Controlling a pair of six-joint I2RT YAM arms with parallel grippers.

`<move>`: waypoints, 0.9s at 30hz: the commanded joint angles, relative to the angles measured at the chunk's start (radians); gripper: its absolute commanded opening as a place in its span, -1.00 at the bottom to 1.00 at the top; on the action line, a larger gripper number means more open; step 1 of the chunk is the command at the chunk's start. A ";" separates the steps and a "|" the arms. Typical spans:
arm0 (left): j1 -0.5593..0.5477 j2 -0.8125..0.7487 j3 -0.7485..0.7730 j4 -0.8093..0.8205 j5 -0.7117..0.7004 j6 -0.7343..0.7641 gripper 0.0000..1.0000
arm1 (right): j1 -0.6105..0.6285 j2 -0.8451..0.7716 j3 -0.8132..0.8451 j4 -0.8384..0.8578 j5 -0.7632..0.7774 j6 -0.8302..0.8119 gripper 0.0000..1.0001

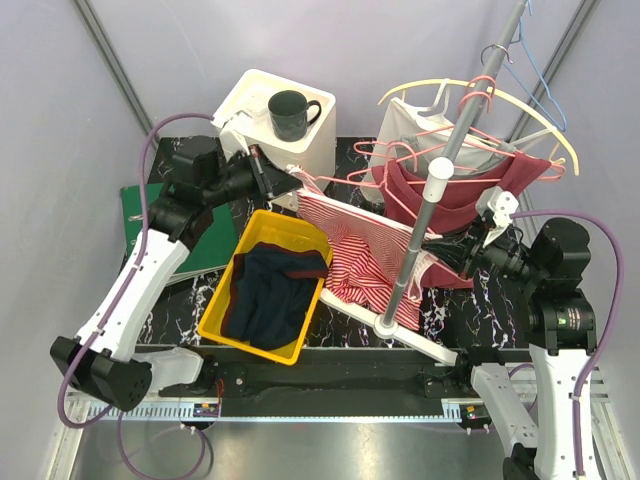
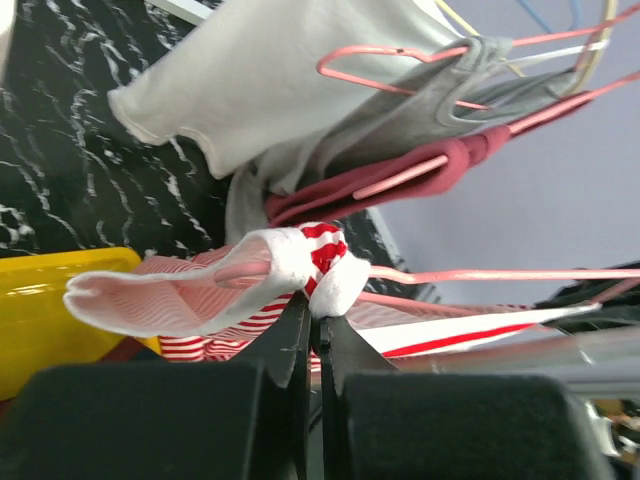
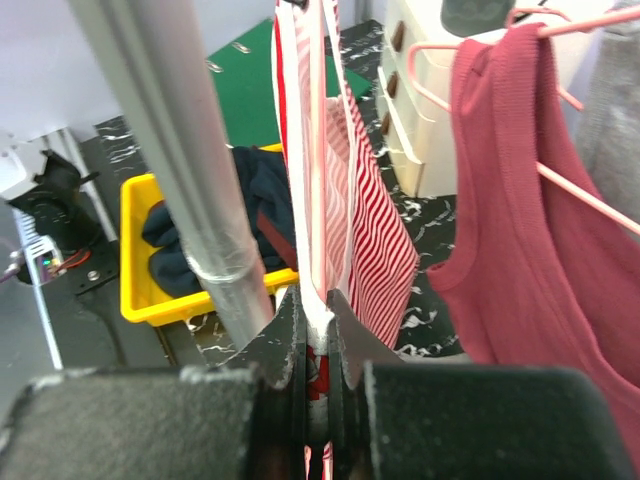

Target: Remove the tank top from the hanger

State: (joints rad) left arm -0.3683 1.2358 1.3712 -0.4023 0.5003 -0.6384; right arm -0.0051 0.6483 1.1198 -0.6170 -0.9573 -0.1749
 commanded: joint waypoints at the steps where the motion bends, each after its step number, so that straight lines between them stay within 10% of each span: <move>1: 0.239 -0.029 -0.070 0.105 -0.241 0.007 -0.98 | -0.021 -0.050 0.080 0.037 -0.052 0.008 -1.00; 10: 0.270 -0.044 -0.073 0.161 -0.144 0.072 -0.42 | -0.019 -0.047 0.072 0.037 -0.077 -0.015 -1.00; 13: 0.273 -0.010 -0.003 0.091 -0.158 0.135 -0.98 | -0.019 -0.052 0.072 0.039 -0.081 -0.018 -1.00; 15: 0.275 0.010 0.049 0.065 -0.154 0.151 -0.97 | -0.021 -0.050 0.074 0.037 -0.087 -0.017 -1.00; 19: 0.275 -0.022 0.023 0.173 -0.034 0.164 0.22 | -0.019 -0.052 0.071 0.036 -0.081 -0.018 -1.00; 27: 0.275 -0.168 -0.162 0.292 0.191 0.232 0.63 | -0.019 -0.045 0.072 0.037 -0.069 -0.014 -1.00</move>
State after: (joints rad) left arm -0.0929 1.1751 1.2877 -0.2218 0.5697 -0.4751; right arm -0.0223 0.5980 1.1610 -0.6319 -1.0126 -0.1841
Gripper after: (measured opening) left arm 0.799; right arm 0.066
